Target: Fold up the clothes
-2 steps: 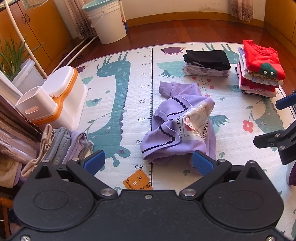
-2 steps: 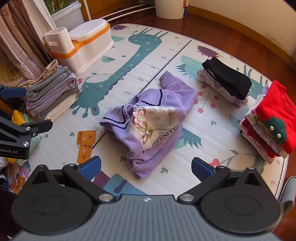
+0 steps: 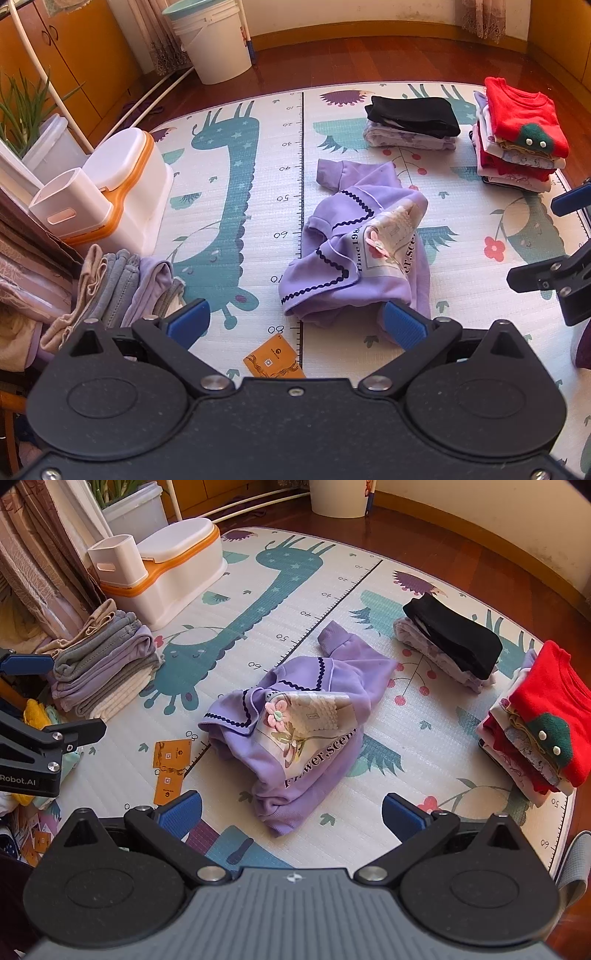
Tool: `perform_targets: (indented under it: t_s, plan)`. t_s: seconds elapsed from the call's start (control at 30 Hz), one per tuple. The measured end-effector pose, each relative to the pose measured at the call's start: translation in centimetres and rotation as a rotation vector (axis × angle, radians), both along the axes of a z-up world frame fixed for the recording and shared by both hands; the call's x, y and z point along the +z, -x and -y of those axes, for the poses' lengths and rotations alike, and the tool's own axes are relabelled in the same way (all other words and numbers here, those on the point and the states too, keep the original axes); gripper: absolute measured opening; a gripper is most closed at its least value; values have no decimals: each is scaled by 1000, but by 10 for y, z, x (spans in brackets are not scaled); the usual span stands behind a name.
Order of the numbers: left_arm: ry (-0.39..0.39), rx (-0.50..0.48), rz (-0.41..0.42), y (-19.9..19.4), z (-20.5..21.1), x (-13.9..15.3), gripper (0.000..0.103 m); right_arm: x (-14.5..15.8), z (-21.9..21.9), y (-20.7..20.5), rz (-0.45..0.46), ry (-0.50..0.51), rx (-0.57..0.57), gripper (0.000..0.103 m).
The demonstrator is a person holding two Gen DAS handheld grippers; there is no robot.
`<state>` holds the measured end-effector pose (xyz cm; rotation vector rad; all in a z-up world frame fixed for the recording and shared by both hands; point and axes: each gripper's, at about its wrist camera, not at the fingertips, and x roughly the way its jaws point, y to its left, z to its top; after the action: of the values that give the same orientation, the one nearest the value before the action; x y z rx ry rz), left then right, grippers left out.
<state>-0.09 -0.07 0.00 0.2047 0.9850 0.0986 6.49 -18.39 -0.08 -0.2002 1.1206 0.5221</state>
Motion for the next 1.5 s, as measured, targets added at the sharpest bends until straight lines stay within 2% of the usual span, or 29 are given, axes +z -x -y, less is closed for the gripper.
perform_targets:
  t_s: [0.27,1.5]
  plan:
    - [30,-8,-7,1,2,-1,102,0,0,0,-4,-5,1,103]
    - [24,-39,-16,0,9,-2,102,-4,-1,-1,-1,17,9,103]
